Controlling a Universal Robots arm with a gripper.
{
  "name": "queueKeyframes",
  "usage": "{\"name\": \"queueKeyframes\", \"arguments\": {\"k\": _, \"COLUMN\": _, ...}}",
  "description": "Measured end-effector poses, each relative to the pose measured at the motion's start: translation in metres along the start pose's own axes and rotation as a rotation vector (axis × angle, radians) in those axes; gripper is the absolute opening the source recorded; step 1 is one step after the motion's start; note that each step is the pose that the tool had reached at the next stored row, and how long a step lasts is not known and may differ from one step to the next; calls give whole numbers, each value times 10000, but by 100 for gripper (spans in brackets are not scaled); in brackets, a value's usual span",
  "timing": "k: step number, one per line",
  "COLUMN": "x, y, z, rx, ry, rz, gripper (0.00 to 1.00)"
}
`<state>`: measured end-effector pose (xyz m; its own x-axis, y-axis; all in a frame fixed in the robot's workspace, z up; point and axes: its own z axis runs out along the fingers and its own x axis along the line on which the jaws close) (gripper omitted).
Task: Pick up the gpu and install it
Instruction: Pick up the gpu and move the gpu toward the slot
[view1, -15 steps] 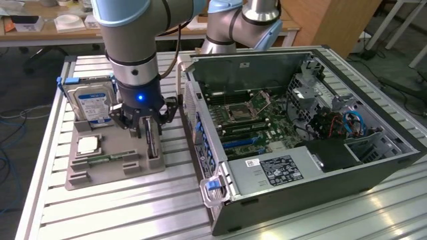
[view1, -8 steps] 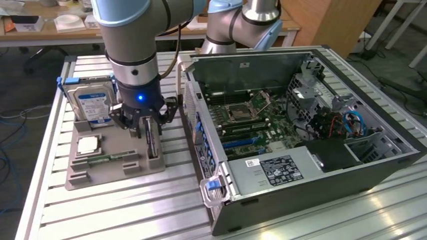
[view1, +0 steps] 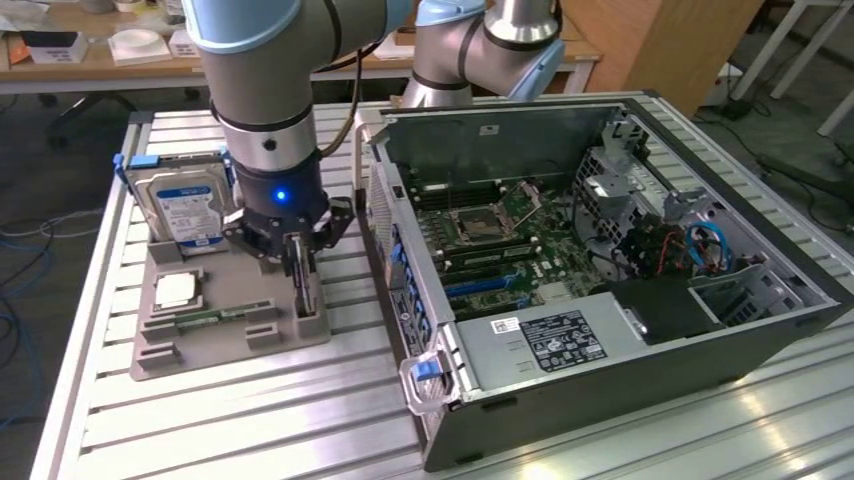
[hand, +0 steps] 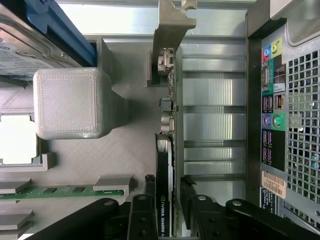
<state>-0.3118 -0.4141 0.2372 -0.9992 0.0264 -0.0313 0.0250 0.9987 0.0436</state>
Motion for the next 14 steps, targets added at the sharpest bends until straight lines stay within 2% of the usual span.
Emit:
{"name": "queueKeyframes", "arguments": {"k": 2, "x": 0, "y": 0, "z": 1, "rx": 0, "ry": 0, "rz": 0, "gripper": 27}}
{"name": "queueKeyframes", "arguments": {"k": 3, "x": 0, "y": 0, "z": 2, "rx": 0, "ry": 1, "rz": 0, "gripper": 26}}
{"name": "queueKeyframes", "arguments": {"k": 14, "x": 0, "y": 0, "z": 5, "rx": 0, "ry": -1, "rz": 0, "gripper": 26}}
